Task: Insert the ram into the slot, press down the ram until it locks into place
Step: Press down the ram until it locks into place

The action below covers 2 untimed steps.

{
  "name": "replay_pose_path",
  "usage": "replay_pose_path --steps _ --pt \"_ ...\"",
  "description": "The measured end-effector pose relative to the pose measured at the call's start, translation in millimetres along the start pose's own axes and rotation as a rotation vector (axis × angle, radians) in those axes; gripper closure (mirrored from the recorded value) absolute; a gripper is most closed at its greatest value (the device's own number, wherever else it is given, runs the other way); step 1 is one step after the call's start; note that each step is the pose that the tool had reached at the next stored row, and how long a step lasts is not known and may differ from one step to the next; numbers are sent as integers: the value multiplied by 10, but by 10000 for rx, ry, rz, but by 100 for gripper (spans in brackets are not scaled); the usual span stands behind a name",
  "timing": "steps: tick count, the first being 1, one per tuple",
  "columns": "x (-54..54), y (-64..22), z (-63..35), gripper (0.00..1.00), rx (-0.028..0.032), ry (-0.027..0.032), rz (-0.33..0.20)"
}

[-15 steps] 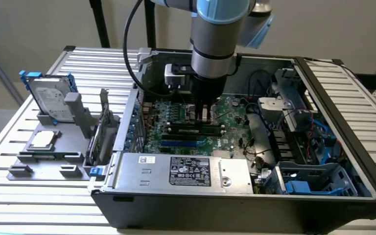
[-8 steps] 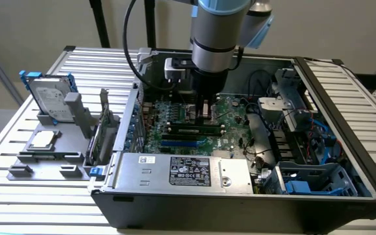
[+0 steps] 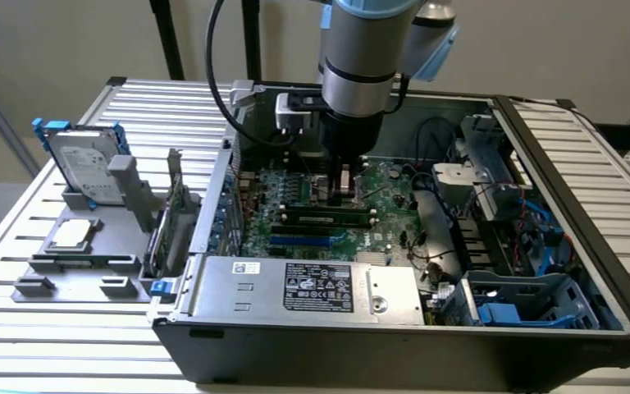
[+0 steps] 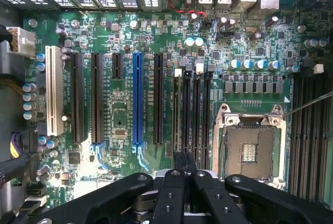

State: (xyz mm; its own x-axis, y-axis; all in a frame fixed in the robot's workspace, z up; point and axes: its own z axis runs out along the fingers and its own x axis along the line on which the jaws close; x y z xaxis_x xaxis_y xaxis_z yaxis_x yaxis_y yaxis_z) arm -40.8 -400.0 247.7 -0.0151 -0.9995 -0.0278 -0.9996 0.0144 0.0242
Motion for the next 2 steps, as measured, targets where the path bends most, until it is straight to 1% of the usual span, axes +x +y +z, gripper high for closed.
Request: replay_pose_path --steps 2 --pt "0 0 0 90 0 -8 0"
